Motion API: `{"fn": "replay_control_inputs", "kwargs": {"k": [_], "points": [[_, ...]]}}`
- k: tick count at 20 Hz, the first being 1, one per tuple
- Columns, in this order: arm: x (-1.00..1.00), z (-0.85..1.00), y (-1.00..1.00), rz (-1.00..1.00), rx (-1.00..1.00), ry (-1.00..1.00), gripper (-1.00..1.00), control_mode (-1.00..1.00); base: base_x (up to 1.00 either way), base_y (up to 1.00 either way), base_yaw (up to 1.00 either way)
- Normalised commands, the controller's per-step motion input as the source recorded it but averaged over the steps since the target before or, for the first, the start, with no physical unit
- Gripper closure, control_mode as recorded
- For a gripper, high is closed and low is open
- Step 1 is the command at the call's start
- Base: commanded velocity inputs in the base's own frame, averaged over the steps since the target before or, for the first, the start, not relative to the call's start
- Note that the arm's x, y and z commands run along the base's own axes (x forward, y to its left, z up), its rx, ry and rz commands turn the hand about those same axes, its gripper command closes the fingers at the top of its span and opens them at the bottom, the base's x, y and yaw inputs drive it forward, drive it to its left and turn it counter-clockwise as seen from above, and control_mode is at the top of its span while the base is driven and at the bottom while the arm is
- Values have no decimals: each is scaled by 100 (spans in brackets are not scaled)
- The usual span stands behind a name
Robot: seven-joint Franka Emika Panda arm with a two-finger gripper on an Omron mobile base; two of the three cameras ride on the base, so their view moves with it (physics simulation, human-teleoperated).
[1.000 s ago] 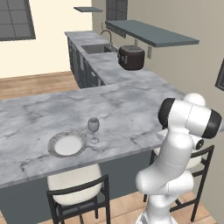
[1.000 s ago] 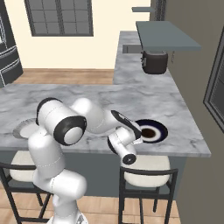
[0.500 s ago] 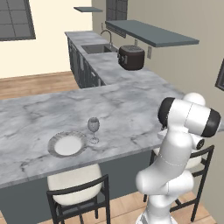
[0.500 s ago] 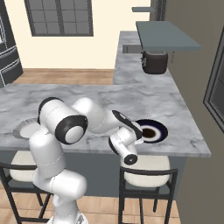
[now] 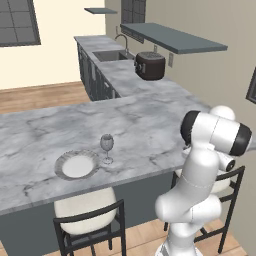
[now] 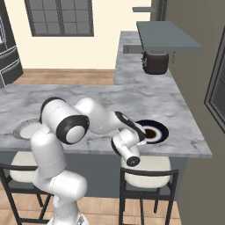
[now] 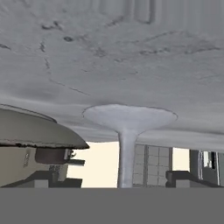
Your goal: Retrieve the wine glasses from the counter and place one next to each plate.
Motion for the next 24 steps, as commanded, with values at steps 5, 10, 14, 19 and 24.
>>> {"fn": "replay_control_inputs", "kwargs": {"k": [5, 10, 14, 19, 24], "points": [[-7, 12, -17, 0, 2, -6, -100, -100, 0, 0, 0], [-45, 40, -23, 0, 4, -2, -100, -100, 0, 0, 0], [-54, 43, -25, 0, 4, 0, -100, -100, 0, 0, 0], [-62, 58, -15, 0, 6, -2, -100, -100, 0, 0, 0], [-56, 92, -5, 0, 12, -4, -100, -100, 0, 0, 0]]}}
